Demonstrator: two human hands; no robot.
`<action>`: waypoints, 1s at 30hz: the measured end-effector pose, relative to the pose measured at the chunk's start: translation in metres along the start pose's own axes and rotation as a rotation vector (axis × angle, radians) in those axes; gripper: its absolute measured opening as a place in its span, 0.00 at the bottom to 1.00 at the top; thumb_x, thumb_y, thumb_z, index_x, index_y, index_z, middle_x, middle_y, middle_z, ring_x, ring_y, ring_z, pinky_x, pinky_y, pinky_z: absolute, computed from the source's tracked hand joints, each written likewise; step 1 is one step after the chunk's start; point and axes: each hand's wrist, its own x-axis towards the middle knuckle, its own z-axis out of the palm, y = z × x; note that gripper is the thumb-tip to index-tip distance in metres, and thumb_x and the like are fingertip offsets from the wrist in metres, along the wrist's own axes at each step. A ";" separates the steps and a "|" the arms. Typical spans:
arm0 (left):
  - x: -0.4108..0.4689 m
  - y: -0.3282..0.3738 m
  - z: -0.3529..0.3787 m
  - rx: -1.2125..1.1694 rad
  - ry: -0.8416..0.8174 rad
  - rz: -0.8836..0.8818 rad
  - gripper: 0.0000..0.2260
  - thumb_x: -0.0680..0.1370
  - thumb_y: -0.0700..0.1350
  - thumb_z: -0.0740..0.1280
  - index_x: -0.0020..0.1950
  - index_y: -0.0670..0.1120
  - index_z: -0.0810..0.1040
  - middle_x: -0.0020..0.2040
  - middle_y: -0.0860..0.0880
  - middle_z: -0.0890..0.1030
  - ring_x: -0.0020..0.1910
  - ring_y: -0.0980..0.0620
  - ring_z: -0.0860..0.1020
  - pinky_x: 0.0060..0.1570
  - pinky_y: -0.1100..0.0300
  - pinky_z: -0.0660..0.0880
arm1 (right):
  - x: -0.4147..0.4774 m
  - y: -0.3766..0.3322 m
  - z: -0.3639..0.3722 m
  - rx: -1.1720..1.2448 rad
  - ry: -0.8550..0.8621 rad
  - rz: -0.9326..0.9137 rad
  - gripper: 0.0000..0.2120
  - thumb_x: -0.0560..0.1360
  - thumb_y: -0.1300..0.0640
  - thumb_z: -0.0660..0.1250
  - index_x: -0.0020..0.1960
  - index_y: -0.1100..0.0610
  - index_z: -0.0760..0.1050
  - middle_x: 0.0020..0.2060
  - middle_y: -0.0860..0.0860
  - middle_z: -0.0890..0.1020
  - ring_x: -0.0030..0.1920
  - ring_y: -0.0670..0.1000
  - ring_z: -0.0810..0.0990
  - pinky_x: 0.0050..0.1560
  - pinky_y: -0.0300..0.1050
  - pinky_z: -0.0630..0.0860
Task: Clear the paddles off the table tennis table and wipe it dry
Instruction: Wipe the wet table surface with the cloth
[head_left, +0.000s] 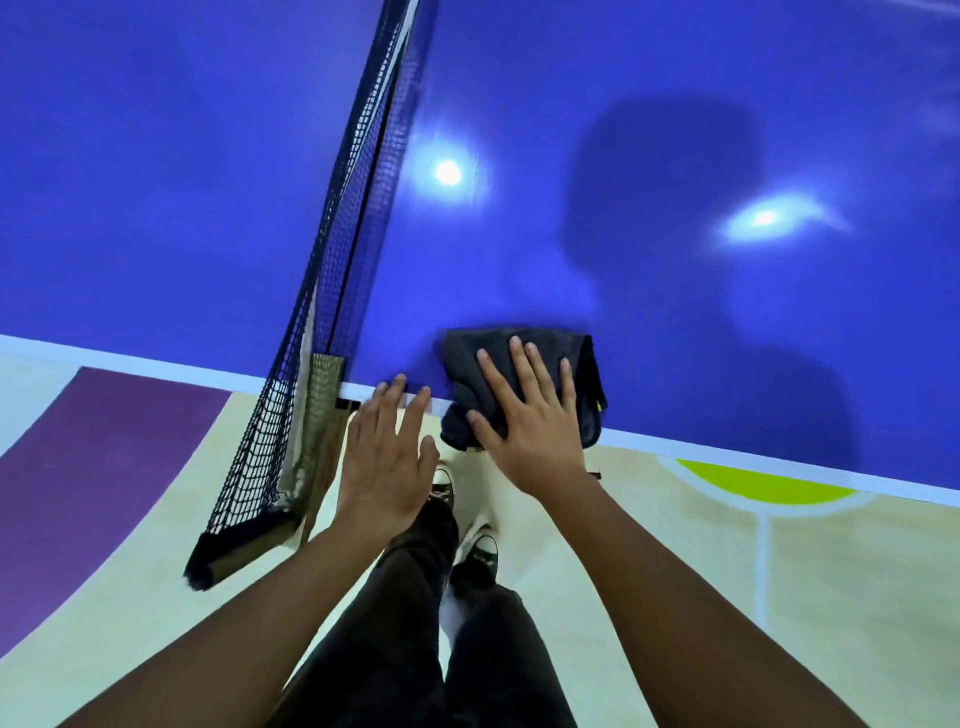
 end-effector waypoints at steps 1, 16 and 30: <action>-0.003 0.002 -0.003 0.012 -0.020 -0.007 0.26 0.80 0.51 0.54 0.75 0.44 0.71 0.76 0.39 0.69 0.74 0.38 0.67 0.69 0.41 0.67 | -0.005 0.002 -0.002 0.002 -0.005 -0.028 0.33 0.82 0.36 0.55 0.83 0.42 0.52 0.83 0.51 0.52 0.83 0.51 0.46 0.81 0.62 0.42; -0.066 0.035 -0.076 0.035 0.115 -0.017 0.19 0.80 0.52 0.55 0.67 0.47 0.74 0.65 0.44 0.77 0.68 0.40 0.72 0.67 0.43 0.70 | -0.030 -0.009 -0.027 0.100 -0.070 -0.010 0.24 0.76 0.60 0.69 0.69 0.45 0.76 0.69 0.49 0.77 0.65 0.58 0.75 0.64 0.58 0.67; -0.105 -0.043 -0.180 -0.009 0.438 -0.005 0.15 0.82 0.50 0.58 0.65 0.47 0.75 0.64 0.45 0.78 0.69 0.39 0.72 0.69 0.46 0.65 | 0.002 -0.140 -0.133 0.732 0.219 0.167 0.24 0.77 0.64 0.59 0.67 0.45 0.77 0.58 0.46 0.75 0.61 0.48 0.74 0.59 0.43 0.71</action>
